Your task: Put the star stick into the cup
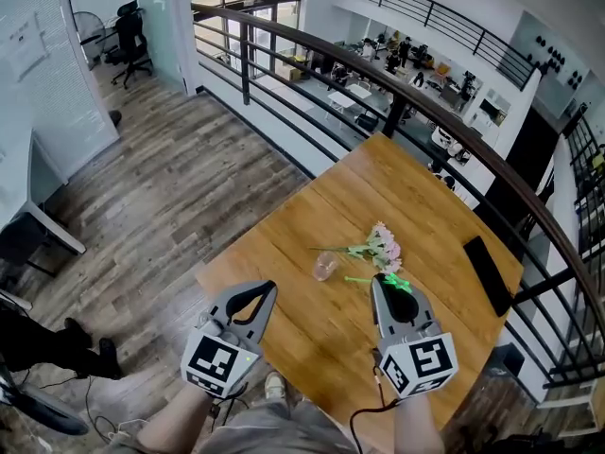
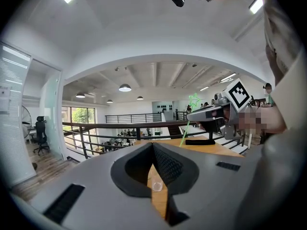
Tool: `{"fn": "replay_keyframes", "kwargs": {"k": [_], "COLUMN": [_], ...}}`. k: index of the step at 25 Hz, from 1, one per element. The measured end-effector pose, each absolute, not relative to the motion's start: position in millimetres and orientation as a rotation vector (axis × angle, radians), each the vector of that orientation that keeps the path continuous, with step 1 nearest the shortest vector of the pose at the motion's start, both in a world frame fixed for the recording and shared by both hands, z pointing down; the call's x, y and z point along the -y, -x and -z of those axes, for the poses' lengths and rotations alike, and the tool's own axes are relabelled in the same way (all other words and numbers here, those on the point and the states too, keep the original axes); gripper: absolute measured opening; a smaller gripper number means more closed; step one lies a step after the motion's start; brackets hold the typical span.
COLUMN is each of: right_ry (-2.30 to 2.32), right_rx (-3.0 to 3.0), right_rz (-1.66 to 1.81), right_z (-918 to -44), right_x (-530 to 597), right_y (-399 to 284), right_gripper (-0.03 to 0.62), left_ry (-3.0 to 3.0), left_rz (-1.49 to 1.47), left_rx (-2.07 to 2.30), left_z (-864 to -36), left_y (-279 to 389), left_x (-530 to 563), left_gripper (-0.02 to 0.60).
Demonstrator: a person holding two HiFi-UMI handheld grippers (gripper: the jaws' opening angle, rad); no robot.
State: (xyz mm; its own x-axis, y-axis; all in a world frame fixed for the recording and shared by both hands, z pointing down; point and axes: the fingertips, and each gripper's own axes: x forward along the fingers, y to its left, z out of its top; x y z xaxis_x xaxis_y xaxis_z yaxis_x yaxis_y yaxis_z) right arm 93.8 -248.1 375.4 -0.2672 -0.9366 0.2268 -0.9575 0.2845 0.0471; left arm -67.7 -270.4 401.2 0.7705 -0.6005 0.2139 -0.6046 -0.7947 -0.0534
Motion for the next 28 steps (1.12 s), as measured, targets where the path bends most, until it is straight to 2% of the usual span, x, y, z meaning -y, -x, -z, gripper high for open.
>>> {"fn": "replay_keyframes", "kwargs": {"k": [14, 28], "right_ry": [-1.733, -1.625], "right_rx": [2.400, 2.310], "right_rz": [-0.209, -0.354], "right_z": [-383.7, -487.8], "right_x": [312.4, 349.4], "right_y": [-102.6, -95.4], "right_gripper": [0.038, 0.038], "left_ry": [-2.932, -2.857], "left_rz": [-0.372, -0.509], "left_rx": [1.052, 0.968], "left_z": [-411.2, -482.0], "left_y": [40.6, 18.7], "left_x": [321.0, 344.0], "left_gripper": [0.015, 0.015]}}
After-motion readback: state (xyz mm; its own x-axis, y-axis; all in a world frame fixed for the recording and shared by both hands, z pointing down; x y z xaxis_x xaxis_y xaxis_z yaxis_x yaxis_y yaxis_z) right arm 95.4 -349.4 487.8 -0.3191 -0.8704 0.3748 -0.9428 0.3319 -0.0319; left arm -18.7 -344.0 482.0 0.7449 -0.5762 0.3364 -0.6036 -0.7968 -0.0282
